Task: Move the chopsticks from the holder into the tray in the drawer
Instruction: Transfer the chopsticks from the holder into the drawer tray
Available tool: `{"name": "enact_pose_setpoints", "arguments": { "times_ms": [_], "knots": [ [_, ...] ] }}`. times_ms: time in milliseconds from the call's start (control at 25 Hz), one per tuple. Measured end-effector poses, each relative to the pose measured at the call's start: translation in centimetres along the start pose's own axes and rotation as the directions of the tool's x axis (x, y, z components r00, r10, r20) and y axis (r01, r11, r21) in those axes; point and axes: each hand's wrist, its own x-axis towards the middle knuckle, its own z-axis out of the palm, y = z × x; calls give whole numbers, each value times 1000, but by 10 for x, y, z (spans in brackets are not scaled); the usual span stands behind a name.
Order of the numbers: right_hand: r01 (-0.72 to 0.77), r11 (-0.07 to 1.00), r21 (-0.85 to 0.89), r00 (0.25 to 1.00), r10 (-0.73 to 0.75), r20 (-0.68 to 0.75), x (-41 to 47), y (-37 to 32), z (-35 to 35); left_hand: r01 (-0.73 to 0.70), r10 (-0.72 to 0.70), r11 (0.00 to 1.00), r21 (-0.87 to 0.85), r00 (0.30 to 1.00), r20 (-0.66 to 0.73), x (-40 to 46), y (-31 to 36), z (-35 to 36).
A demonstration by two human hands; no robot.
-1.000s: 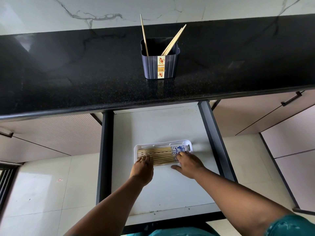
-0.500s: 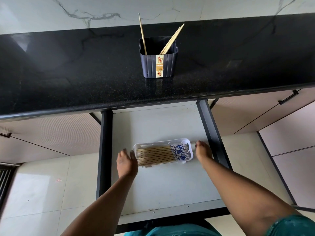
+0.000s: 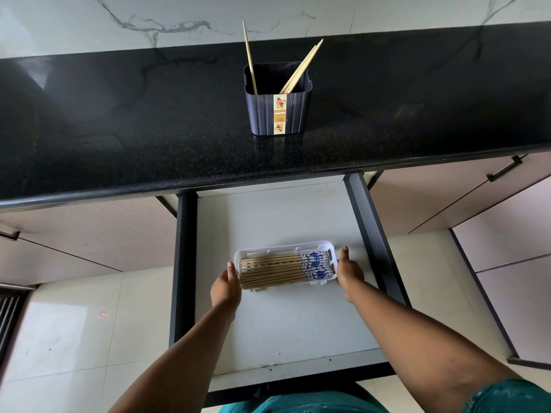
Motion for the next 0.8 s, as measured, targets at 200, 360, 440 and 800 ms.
{"name": "enact_pose_setpoints", "arguments": {
  "times_ms": [200,360,440,800],
  "knots": [
    [73,984,-165,993,-88,-84,1,2,4,69,-69,998,-10,998,6,3,-1,1],
    [91,977,-191,986,-115,-118,6,6,0,51,-51,999,-11,999,6,4,-3,-2],
    [85,980,-181,986,-109,-127,9,10,-3,-1,2,999,49,1000,-10,4,-6,-2],
    [67,998,2,997,-67,-45,5,6,-2,-1,2,1000,16,1000,-16,5,-1,0]
  ]
}}
